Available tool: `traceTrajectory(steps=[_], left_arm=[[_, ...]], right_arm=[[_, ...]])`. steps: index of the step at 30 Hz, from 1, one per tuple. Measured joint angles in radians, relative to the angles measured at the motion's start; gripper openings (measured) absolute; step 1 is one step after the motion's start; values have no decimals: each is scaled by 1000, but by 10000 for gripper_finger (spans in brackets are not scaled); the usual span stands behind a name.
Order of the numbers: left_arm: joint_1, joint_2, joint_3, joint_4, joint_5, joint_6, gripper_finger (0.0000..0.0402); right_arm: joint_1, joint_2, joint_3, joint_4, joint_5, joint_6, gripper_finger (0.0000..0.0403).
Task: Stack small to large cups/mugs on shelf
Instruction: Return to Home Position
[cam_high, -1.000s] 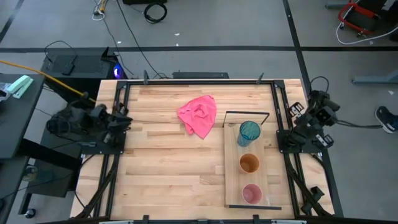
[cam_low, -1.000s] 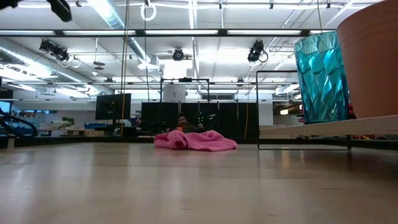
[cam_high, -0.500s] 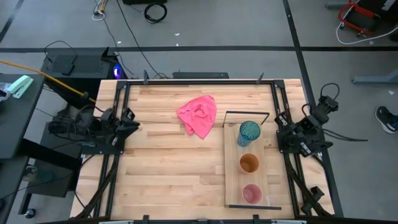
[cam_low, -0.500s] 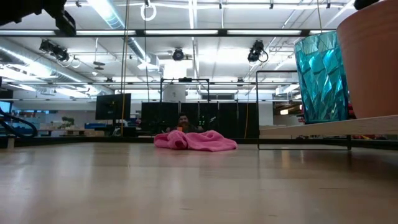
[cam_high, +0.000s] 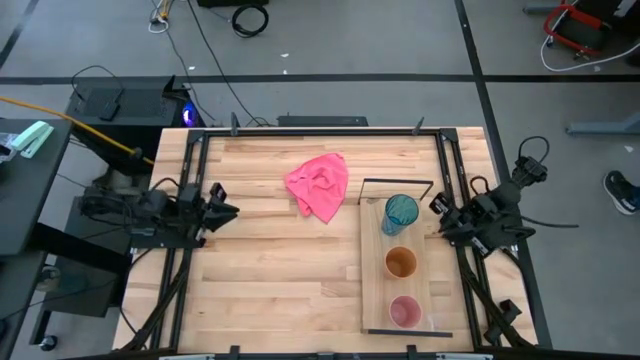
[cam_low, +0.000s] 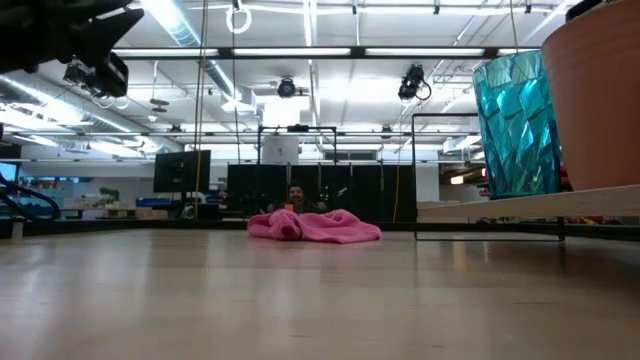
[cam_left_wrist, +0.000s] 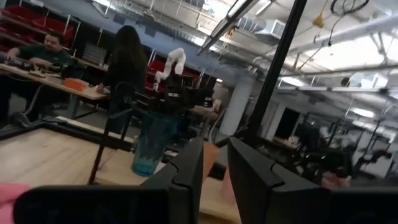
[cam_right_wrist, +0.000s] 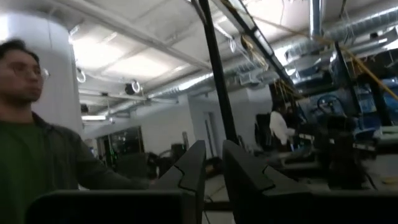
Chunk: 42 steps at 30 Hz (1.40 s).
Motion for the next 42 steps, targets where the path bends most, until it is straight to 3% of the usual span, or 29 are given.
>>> traceTrajectory(steps=[15, 42], left_arm=[[0, 0, -11, -144, -2, 228, 84], [0, 0, -11, -146, -2, 221, 83]], right_arm=[[0, 0, 0, -399, 1, -28, 62], [0, 0, 1, -457, 1, -4, 62]])
